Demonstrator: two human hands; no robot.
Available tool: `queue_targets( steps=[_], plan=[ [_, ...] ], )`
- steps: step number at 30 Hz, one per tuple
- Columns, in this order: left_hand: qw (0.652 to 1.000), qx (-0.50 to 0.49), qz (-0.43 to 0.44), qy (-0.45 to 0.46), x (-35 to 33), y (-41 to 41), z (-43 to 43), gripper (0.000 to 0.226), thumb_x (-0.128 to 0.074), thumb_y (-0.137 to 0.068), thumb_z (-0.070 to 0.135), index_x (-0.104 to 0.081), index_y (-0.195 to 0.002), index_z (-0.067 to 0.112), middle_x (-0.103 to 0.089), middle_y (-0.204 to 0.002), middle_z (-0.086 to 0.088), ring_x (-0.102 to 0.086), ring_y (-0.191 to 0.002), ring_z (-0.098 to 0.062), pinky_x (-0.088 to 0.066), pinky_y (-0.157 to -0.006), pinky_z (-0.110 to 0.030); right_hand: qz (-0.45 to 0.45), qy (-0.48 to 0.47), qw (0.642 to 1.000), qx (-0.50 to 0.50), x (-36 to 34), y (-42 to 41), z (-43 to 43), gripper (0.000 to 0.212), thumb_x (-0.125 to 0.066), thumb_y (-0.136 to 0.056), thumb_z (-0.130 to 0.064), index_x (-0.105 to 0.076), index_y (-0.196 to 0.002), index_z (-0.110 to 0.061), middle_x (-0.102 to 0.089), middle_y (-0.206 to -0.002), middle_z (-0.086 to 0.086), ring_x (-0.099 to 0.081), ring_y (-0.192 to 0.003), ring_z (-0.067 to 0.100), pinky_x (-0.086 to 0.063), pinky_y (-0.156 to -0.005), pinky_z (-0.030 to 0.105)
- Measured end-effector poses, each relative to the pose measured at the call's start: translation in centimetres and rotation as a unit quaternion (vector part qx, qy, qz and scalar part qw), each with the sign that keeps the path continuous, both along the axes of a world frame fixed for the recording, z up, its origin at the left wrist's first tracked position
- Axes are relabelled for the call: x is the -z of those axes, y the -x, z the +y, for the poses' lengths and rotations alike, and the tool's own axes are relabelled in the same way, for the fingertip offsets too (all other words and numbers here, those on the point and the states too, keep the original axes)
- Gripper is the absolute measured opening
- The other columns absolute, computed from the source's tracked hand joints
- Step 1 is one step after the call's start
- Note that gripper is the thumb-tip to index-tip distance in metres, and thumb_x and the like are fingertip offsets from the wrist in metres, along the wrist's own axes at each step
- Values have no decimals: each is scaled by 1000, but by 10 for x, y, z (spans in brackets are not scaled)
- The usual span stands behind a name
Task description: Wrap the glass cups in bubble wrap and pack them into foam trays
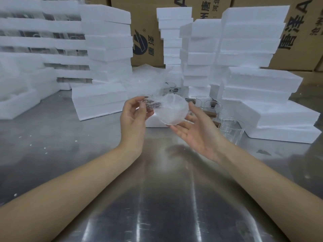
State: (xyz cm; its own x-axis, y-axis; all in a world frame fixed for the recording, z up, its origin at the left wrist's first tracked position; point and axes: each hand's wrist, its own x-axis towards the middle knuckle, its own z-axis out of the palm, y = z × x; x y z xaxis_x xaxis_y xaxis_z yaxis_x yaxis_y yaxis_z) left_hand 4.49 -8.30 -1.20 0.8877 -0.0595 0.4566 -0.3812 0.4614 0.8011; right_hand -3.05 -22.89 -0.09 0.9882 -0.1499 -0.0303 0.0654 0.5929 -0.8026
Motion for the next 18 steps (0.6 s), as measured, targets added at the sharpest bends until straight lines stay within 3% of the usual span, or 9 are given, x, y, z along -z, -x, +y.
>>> queue_targets(
  steps=[3,5,7,11,15,18],
  plan=[
    [1000,19,13,8,0,1,-1,14,-50,-99,9,-54,-109,17,-60,-102,-1,-63,-88,-6,-51,-84,-24,-2,-13,1000,-19,1,0,-1,58,-68,-78,-26,-47,-128,-5,-68,-112,22,-66,-107,33,-58,-84,33],
    [998,42,54,11,-1,2,-2,26,-58,-96,23,-50,-120,17,-63,-113,1,-64,-98,-8,-49,-95,-27,-2,-19,998,-57,0,1,-1,57,-69,-79,-21,-46,-130,-7,-63,-118,29,-63,-109,40,-55,-89,35],
    [990,97,97,19,-4,2,-3,37,-64,-88,38,-54,-116,15,-66,-115,1,-63,-103,-13,-49,-99,-36,8,7,995,-100,2,2,0,54,-68,-81,-19,-48,-129,-5,-60,-122,31,-61,-111,43,-54,-91,37],
    [950,191,237,71,-7,-1,2,28,-59,-87,46,-56,-91,19,-67,-71,6,-69,-75,-12,-58,-64,-29,5,84,989,-124,9,1,6,53,-71,-76,-10,-48,-124,-6,-68,-115,19,-65,-107,35,-57,-83,35],
    [923,188,317,109,-12,-3,5,34,-61,-85,54,-53,-78,22,-37,-45,9,-53,-52,-8,-55,-61,-25,-12,160,981,-107,12,4,10,58,-77,-65,0,-48,-113,-15,-62,-118,26,-67,-99,32,-57,-84,36],
    [907,212,331,150,-15,-1,7,36,-61,-87,52,-52,-67,23,-28,-40,7,-39,-40,-6,-51,-61,-19,-38,260,961,-80,16,6,18,58,-85,-62,-2,-50,-102,-27,-53,-126,30,-65,-97,33,-53,-94,46]
  ],
)
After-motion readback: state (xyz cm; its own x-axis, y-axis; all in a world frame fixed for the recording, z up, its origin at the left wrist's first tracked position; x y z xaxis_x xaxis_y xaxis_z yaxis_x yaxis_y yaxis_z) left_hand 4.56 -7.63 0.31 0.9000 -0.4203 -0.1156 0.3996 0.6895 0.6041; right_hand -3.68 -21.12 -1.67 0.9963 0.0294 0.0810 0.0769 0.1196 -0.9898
